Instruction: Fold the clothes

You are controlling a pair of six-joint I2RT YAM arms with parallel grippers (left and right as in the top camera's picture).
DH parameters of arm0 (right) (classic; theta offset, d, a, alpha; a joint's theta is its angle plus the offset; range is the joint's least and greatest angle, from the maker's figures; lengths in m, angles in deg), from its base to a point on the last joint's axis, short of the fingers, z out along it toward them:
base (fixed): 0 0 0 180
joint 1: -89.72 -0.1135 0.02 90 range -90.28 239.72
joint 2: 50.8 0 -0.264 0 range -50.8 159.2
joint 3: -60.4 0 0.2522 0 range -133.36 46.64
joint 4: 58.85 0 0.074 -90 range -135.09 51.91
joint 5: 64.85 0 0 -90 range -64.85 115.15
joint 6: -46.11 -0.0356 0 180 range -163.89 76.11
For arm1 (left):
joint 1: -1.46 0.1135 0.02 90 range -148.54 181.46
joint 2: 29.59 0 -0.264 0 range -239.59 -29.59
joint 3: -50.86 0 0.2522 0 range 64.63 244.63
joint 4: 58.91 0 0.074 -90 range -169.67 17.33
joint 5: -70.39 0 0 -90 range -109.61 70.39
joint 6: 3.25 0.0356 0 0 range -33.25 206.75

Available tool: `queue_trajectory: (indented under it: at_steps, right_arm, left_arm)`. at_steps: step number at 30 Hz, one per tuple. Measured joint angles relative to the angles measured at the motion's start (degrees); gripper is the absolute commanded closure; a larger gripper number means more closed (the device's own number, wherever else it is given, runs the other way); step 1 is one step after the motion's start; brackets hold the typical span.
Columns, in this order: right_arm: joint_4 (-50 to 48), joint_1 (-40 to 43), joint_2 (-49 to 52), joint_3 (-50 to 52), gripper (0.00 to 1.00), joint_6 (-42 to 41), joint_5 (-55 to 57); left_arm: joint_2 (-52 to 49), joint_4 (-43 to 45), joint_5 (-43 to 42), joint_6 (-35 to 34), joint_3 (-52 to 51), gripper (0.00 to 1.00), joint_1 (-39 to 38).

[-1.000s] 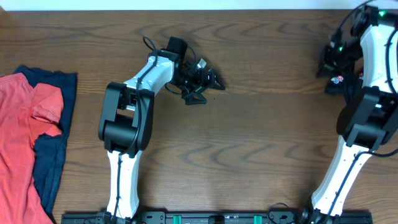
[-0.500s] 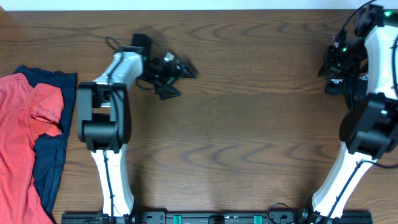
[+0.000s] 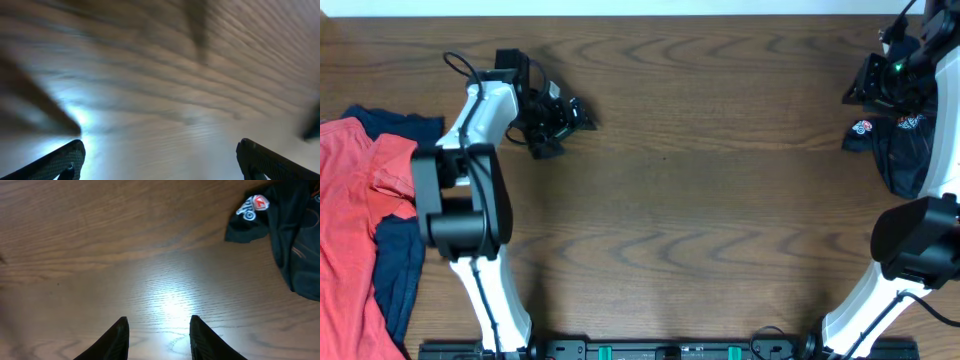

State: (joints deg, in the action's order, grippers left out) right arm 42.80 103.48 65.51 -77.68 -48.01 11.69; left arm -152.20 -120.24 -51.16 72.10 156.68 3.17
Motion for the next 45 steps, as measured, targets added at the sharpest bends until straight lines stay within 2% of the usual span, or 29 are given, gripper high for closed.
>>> queue_trajectory:
  at_steps: [5, 9, 13, 18, 25, 32, 43, 45]
  right_arm:
    - [0.28, -1.6, 0.0, 0.0, 0.62, 0.04, 0.02]
    - [-0.09, -2.73, -0.02, 0.0, 0.62, 0.15, 0.02]
    - [-0.63, -3.85, -0.59, 0.0, 0.62, 0.5, 0.02]
    - [-1.68, -5.66, -4.92, 0.04, 0.61, 1.46, 0.04]
    - [-1.7, -8.66, -16.48, 0.04, 0.6, 2.45, 0.04]
    - [-0.85, -12.09, -26.67, -0.02, 0.59, 3.13, 1.09]
    - [8.15, -13.16, -37.24, -0.02, 0.6, 3.28, 2.43]
    - [9.18, -13.16, -38.64, 0.0, 0.58, 2.99, 2.4]
  left_arm:
    - [15.34, 0.5, 11.1, 0.17, -0.72, 0.02, -0.92]
    - [28.3, 0.55, 16.11, 0.39, -0.09, 0.02, -1.66]
    - [36.57, -1.33, 18.32, 0.59, 0.26, 0.02, -1.84]
    - [39.71, -5.51, 19.56, 0.63, 0.28, 0.02, -1.84]
    - [41.64, -8.24, 19.98, 1.01, 0.22, 0.02, -1.84]
    - [49.44, -10.14, 20.09, 1.05, 0.22, 0.02, -1.84]
    - [64.08, -16.31, 21.46, 1.2, 0.22, 0.02, -1.84]
    - [66.18, -17.92, 21.49, 1.2, 0.22, 0.02, -1.84]
